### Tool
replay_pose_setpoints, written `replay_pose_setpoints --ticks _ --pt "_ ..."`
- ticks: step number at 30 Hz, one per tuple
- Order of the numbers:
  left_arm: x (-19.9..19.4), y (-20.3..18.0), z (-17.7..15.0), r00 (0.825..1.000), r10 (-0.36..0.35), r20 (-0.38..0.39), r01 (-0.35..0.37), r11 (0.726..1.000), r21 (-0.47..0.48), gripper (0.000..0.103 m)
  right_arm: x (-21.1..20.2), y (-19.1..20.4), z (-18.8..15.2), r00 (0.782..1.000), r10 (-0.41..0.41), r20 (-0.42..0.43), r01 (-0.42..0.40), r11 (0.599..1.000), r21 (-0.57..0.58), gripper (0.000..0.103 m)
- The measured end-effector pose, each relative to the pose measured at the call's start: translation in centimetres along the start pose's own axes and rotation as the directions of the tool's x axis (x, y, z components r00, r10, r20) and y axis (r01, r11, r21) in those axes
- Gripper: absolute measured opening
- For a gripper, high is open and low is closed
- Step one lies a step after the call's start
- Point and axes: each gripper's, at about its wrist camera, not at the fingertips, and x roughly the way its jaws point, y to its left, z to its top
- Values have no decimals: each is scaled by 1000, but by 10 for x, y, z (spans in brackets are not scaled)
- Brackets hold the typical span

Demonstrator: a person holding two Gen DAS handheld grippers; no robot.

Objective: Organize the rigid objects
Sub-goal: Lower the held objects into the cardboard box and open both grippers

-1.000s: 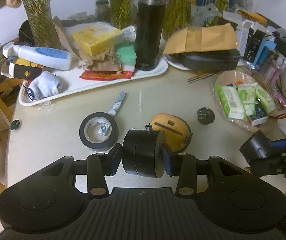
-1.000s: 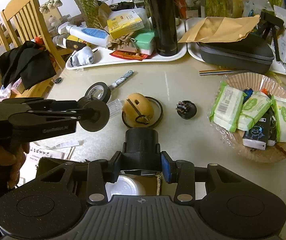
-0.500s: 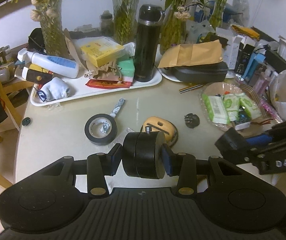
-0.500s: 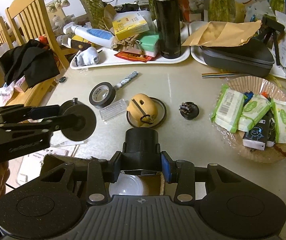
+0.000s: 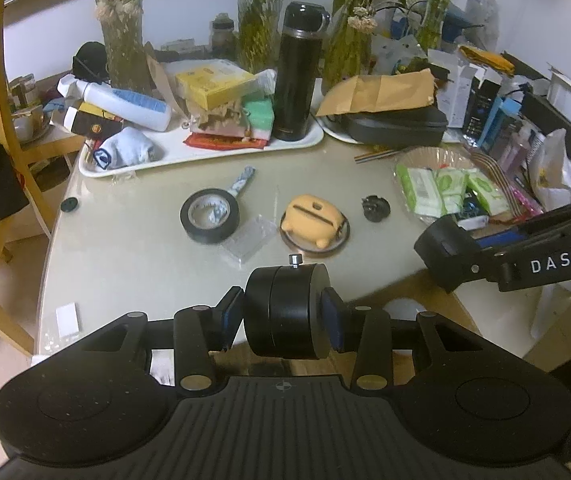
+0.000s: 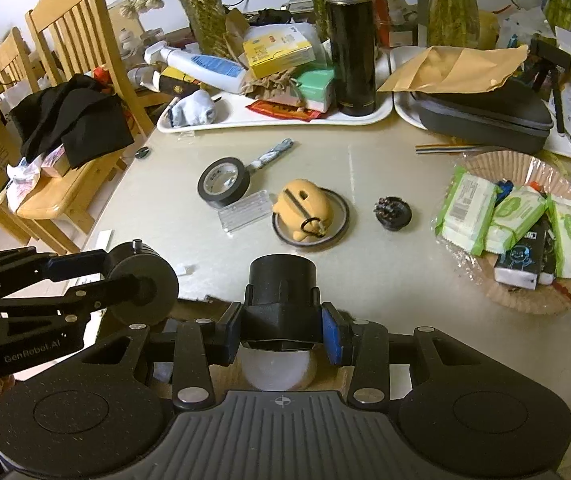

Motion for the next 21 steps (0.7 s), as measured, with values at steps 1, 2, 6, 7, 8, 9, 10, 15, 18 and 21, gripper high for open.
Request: replay_pose_setpoints --ticks 1,2,6,7,8,9,10,15,18,21 --pt "-2 -1 -2 1000 1 -2 -1 1000 -1 41 0 1 -2 1000 1 -3 -1 1000 -3 44" --pt "-3 -1 -5 1000 1 -5 -1 1000 -2 41 0 3 -5 1000 2 -6 -2 1000 -5 44" --pt "-9 -2 -15 1000 2 -22 -3 1000 -11 41 -2 8 -14 1000 10 -15 -10 1000 -12 44" --pt "-10 -2 -17 1000 5 -29 -5 1000 -14 41 -2 9 -16 1000 12 -18 -12 1000 -13 44" --pt "-11 -3 -21 999 8 -36 -9 1000 -17 41 -2 10 -18 1000 13 -20 -13 1000 -14 44" --pt "-12 -3 -24 999 10 -45 -11 1000 -19 41 -2 11 -20 1000 14 -23 -15 1000 -18 44" --pt "-12 -4 -27 999 10 -53 -11 1000 -20 41 -2 13 -21 1000 15 -25 -16 1000 -21 44" --pt "-16 -7 -40 997 11 -82 -13 1000 -19 41 -2 16 -31 999 20 -39 -21 1000 -18 44" --pt "-18 -8 -48 995 11 -97 -13 1000 -23 41 -2 19 -37 999 23 -44 -24 1000 -18 44" --pt "-20 -9 -55 993 3 -114 -5 1000 -21 41 -3 22 -44 998 28 -53 -29 999 -17 44"
